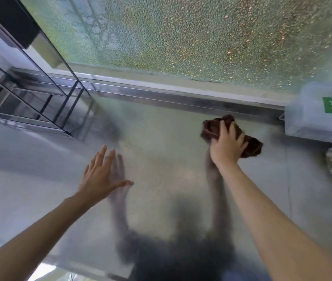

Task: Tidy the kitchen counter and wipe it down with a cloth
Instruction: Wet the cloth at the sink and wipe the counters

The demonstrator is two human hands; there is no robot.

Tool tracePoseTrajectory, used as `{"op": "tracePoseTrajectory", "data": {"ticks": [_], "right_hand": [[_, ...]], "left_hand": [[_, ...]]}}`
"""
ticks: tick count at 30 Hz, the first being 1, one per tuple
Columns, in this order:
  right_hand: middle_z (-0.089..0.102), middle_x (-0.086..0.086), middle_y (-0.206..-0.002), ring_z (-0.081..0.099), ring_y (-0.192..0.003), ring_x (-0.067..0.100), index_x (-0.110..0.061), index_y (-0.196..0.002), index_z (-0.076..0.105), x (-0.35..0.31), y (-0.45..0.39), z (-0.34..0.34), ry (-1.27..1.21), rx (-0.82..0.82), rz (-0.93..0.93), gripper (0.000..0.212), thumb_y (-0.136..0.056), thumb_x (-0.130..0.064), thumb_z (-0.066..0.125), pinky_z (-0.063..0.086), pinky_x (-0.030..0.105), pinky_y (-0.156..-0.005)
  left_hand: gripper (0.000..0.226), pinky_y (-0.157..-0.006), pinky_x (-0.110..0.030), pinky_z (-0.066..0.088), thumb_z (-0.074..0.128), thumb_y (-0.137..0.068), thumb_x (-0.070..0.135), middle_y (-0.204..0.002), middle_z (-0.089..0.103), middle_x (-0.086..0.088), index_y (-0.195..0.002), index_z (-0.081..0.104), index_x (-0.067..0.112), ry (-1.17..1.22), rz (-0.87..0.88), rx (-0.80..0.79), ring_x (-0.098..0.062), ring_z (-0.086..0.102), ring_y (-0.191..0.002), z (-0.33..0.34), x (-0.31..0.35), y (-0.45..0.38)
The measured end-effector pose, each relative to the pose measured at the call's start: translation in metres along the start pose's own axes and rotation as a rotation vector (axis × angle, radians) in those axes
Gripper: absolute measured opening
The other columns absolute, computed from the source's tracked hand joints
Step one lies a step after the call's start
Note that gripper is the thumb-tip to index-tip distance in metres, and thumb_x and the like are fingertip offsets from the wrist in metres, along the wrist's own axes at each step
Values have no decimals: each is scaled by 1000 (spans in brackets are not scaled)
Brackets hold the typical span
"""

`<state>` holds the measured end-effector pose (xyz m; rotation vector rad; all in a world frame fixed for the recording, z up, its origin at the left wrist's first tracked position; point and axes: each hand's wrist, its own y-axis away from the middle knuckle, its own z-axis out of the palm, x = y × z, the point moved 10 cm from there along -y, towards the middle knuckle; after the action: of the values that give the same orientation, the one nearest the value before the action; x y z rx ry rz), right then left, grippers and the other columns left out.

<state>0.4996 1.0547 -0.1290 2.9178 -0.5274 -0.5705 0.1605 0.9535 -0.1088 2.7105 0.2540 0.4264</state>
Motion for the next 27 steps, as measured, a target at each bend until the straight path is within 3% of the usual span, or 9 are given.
{"op": "tracePoseTrajectory", "data": {"ticks": [4, 7, 9, 12, 15, 17, 20, 23, 27], "right_hand": [[21, 1, -155, 17, -139, 37, -30, -144, 28, -114, 69, 56, 28, -110, -444, 64, -87, -23, 56, 11, 55, -112], [14, -7, -157, 10, -143, 31, -36, -145, 21, -133, 75, 67, 91, -212, -587, 64, -91, -21, 52, 7, 50, -115], [13, -7, -157, 10, -143, 31, -37, -145, 20, -106, 48, 52, 121, -156, -483, 62, -93, -22, 49, 8, 50, -116], [17, -1, -157, 13, -142, 35, -30, -145, 25, -46, 2, 15, 39, 14, -53, 56, -94, -23, 46, 10, 55, -115], [21, 4, -155, 14, -140, 39, -24, -144, 31, -53, -9, 17, -53, 125, 212, 52, -94, -22, 45, 9, 57, -113], [25, 5, -154, 18, -138, 39, -24, -143, 35, -112, -3, 43, -61, 119, 90, 53, -92, -21, 48, 10, 56, -112], [29, 3, -152, 23, -136, 38, -26, -141, 36, -226, 33, 92, -38, 20, -321, 58, -87, -22, 55, 14, 54, -111], [22, -3, -155, 16, -141, 33, -32, -144, 30, -265, 45, 110, 15, -153, -556, 56, -92, -21, 48, 8, 52, -114], [23, -3, -155, 19, -139, 32, -35, -142, 30, -179, 6, 73, 29, -8, -232, 56, -91, -21, 48, 15, 52, -114]], "left_hand": [[79, -113, -49, 21, 59, -81, 44, -156, 4, -9, -144, 20, 17, 143, -37, 44, -34, 13, -141, -11, -21, -41], [88, -114, -47, 15, 59, -76, 55, -156, -3, -6, -146, 13, 26, 23, 4, -27, -31, 5, -143, -6, -27, -61], [97, -113, -48, 14, 60, -70, 62, -156, -7, -5, -146, 7, 31, -54, 23, -64, -28, -2, -143, -6, -35, -69], [101, -112, -50, 16, 57, -66, 69, -156, -10, -2, -144, 3, 36, -92, 30, -85, -26, -5, -143, -5, -42, -75], [101, -112, -50, 16, 55, -68, 70, -156, -12, -1, -144, -1, 36, -111, 35, -86, -26, -7, -143, -1, -42, -78], [100, -113, -50, 15, 55, -68, 71, -156, -14, 0, -144, -2, 37, -109, 35, -90, -26, -8, -143, 2, -44, -80], [100, -113, -50, 15, 50, -69, 73, -155, -14, -1, -144, -4, 35, -135, 74, -82, -27, -9, -143, 1, -43, -80], [99, -114, -44, 16, 47, -72, 72, -156, -11, -2, -145, -4, 31, -144, 157, -58, -24, -4, -144, -8, -45, -76], [100, -113, -42, 22, 48, -69, 73, -157, 1, -2, -146, 7, 23, -123, 173, -22, -22, 7, -144, -30, -79, -69]]}}
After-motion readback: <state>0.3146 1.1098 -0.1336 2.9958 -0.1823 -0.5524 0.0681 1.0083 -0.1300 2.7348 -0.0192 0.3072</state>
